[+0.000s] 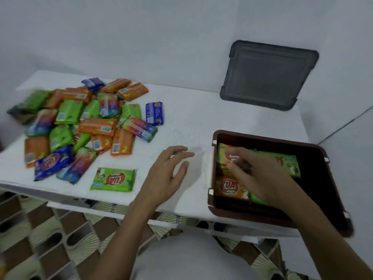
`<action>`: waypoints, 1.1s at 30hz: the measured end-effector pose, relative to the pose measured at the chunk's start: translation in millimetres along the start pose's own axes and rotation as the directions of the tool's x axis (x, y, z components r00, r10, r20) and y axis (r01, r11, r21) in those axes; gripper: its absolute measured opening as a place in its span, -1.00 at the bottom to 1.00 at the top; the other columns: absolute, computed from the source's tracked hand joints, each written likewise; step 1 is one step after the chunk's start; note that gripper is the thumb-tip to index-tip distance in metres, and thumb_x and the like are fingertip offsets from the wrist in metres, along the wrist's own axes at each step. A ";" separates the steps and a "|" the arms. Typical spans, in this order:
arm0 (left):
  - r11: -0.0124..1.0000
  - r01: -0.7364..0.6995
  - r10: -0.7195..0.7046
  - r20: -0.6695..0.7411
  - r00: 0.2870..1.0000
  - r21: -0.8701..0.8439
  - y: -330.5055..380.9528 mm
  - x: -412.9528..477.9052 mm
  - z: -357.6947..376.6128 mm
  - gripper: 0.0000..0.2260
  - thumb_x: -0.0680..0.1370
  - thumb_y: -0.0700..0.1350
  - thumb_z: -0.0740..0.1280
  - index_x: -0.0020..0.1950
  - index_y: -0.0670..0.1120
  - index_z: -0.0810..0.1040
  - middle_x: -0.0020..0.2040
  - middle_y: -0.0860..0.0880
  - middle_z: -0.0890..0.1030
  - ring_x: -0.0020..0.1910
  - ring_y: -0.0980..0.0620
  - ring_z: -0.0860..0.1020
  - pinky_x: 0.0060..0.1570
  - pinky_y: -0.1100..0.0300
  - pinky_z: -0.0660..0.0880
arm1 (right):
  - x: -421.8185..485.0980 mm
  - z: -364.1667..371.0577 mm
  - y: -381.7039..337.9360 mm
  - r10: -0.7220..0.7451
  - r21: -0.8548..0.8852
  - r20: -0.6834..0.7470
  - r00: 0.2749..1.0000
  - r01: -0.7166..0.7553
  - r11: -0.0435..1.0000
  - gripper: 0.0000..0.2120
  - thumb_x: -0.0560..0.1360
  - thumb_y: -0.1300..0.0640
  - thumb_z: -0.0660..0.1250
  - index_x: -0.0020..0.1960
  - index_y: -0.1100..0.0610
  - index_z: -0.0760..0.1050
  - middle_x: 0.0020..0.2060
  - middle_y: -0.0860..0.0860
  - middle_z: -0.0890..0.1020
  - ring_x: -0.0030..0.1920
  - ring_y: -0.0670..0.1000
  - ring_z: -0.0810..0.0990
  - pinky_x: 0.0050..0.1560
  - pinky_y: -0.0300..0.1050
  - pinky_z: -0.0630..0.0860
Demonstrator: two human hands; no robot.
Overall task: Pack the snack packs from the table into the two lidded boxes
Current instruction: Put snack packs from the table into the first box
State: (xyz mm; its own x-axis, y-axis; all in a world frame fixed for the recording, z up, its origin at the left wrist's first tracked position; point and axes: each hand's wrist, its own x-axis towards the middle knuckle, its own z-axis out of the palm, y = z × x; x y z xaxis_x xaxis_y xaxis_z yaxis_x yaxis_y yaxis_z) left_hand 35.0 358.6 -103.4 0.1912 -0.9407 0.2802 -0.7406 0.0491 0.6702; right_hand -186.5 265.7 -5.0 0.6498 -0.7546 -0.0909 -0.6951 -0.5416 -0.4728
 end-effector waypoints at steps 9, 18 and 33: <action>0.820 0.450 -0.371 -0.271 0.888 0.354 -129.6 -59.0 -109.1 -0.75 0.54 -0.16 0.37 0.21 -0.12 0.59 0.15 -0.14 0.56 0.12 -0.19 0.53 0.00 -0.07 0.52 | 67.3 113.2 -116.4 -0.269 -0.004 0.044 0.962 0.269 0.963 -0.61 0.61 -0.06 0.17 0.42 -0.06 0.35 0.16 -0.01 0.55 0.17 0.05 0.48 0.09 0.04 0.49; 0.567 0.684 -0.565 -0.387 0.729 0.460 -172.2 -97.0 -126.4 -0.59 0.48 -0.01 0.45 0.27 -0.12 0.55 0.15 -0.27 0.48 0.10 -0.32 0.45 -0.02 -0.21 0.46 | 111.6 215.9 -149.6 -0.297 -0.082 0.337 0.894 0.342 0.936 -0.38 0.48 -0.17 0.35 0.48 -0.07 0.27 0.36 0.10 0.40 0.28 0.18 0.33 0.25 0.10 0.39; 0.622 0.702 -0.633 -0.306 0.711 0.347 -179.7 -92.0 -124.0 -0.52 0.39 0.08 0.51 0.25 -0.01 0.51 0.17 -0.20 0.54 0.11 -0.25 0.46 0.06 -0.09 0.43 | 123.4 202.6 -146.9 -0.247 -0.062 0.472 0.846 0.311 0.948 -0.09 0.40 -0.02 0.43 0.51 -0.25 -0.12 0.12 0.05 0.57 0.04 0.10 0.50 -0.08 -0.02 0.47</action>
State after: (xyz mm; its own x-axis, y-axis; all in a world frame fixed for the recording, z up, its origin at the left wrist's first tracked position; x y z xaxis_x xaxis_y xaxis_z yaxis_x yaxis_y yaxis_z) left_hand 230.4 478.0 -164.4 0.8018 -0.5974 -0.0141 -0.5495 -0.7464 0.3753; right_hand 58.1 327.2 -124.3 0.8668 -0.3299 -0.3740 -0.4759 -0.7714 -0.4225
